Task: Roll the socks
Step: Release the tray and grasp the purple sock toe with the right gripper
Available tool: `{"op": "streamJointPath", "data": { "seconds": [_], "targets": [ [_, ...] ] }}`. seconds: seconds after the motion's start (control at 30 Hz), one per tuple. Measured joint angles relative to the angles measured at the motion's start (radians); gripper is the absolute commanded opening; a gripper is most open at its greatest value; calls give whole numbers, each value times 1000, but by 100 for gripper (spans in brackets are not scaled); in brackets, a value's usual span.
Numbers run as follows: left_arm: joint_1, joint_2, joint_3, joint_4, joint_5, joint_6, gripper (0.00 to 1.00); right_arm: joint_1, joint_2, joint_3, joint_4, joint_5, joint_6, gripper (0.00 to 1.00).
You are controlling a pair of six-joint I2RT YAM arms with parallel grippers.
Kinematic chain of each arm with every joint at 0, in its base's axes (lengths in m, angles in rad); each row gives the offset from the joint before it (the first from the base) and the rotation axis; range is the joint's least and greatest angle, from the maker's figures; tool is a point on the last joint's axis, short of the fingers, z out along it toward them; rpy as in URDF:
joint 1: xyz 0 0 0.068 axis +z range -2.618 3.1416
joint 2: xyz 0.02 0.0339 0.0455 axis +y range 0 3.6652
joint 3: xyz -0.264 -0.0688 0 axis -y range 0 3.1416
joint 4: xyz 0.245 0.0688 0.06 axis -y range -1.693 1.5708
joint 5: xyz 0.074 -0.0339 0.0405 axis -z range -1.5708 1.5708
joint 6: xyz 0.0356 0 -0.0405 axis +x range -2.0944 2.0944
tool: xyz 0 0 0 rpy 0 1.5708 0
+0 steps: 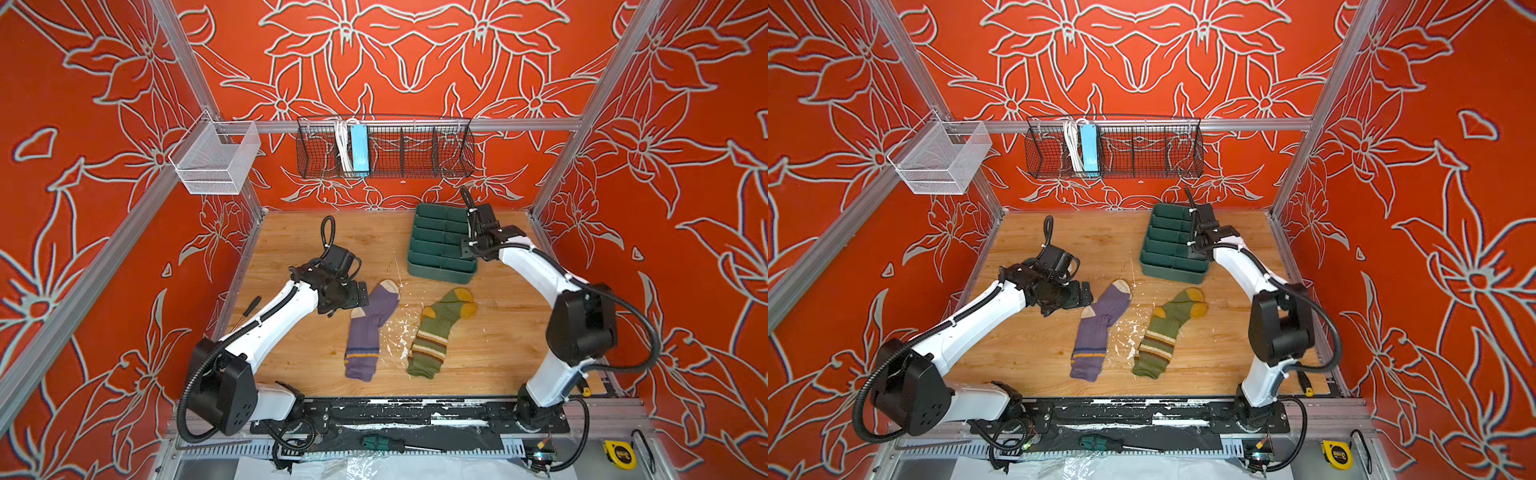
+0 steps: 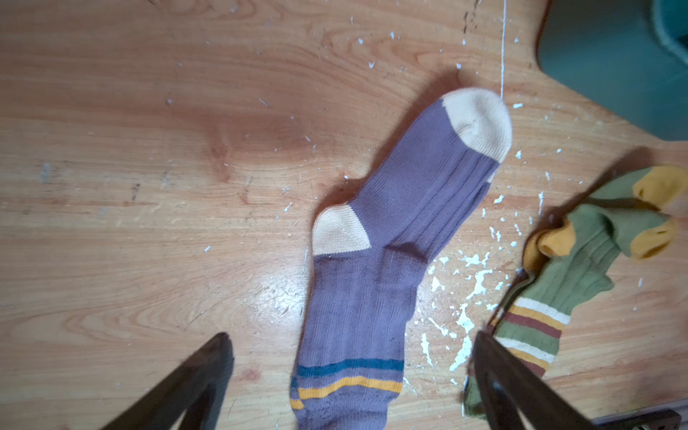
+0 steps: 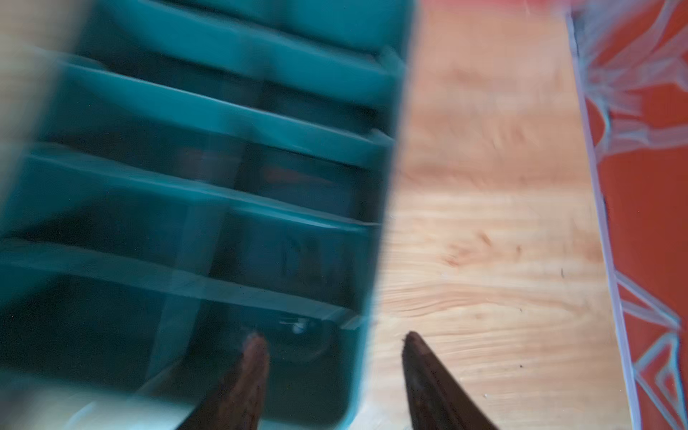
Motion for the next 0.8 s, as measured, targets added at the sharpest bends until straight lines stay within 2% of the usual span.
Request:
{"op": "streamJointPath", "data": {
  "seconds": [0.13, 0.27, 0.47, 0.6, 0.7, 0.8],
  "targets": [
    [14, -43, -1, -9, 4, 21, 99, 192, -138, -1, 8, -129, 46, 66],
    [19, -109, -51, 8, 32, 24, 100, 286, -94, -32, 53, -276, 133, 67],
    [23, -174, -124, -5, 99, 23, 100, 311, 188, -51, 80, -365, 237, 69],
    [24, -209, -161, -24, 105, 20, 100, 312, 299, -54, 92, -396, 277, 67],
    [24, -226, -177, -35, 105, 12, 100, 312, 350, -32, 105, -407, 294, 64],
    [25, -227, -182, -35, 105, 1, 100, 312, 389, -4, 130, -416, 312, 54]
  ]
}}
